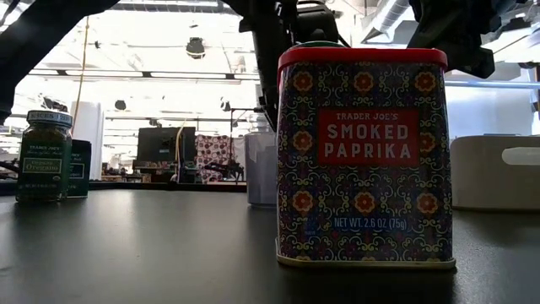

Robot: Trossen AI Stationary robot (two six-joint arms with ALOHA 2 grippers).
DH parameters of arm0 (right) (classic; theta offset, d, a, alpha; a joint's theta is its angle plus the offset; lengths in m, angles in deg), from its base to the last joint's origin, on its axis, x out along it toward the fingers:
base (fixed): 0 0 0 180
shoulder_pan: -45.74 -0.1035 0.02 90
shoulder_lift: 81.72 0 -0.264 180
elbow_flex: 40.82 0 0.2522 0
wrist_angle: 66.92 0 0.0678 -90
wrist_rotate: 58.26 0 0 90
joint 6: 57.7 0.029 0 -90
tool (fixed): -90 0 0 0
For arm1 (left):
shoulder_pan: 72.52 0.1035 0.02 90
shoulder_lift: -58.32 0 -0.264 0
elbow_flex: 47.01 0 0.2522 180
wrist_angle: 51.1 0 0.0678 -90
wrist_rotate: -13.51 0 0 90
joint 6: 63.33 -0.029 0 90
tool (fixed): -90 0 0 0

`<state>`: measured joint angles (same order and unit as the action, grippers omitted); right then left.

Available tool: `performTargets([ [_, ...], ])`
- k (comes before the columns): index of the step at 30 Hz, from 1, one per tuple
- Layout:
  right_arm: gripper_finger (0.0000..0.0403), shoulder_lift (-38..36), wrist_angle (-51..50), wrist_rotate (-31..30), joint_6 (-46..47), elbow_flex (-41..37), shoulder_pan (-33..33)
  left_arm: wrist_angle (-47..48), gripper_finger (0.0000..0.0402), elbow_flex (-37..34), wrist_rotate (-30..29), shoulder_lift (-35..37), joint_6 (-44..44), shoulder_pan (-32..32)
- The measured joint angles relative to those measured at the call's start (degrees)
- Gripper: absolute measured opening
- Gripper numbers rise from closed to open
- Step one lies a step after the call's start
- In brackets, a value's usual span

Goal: Sort spices by type
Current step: Put the red seasoning can into the black transparent bin, then put the black seasoning can into the gray bin

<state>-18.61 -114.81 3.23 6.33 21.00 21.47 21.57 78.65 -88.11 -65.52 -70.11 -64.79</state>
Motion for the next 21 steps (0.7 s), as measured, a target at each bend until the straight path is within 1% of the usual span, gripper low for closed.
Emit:
performTargets([
  [4, 0.0185, 0.0, -0.02, 0.0, -0.02, 0.0, 0.0, 3.78, 0.0299, 1.35, 0.01, 0.19, 2.04, -0.13],
  [9, 0.0185, 0.0, -0.04, 0.0, -0.16, 0.0, 0.0, 7.26, 0.0299, 1.48, -0.26, 2.22, 6.24, -1.32],
  [12, 0.0185, 0.0, -0.07, 0.0, -0.17, 0.0, 0.0, 7.76, 0.0299, 1.28, -3.0, 4.15, 8.54, -2.78],
  [15, 0.0185, 0.0, -0.07, 0.0, -0.17, 0.0, 0.0, 7.31, 0.0299, -0.21, -5.18, 7.07, 11.07, -4.46],
  [18, 0.0185, 0.0, -0.09, 0.0, -0.15, 0.0, 0.0, 7.9, 0.0299, -2.05, -6.0, 9.92, 14.37, -6.3],
  [21, 0.0185, 0.0, -0.11, 0.0, -0.15, 0.0, 0.0, 7.81, 0.0299, -5.03, -7.37, 13.1, 18.09, -8.66],
])
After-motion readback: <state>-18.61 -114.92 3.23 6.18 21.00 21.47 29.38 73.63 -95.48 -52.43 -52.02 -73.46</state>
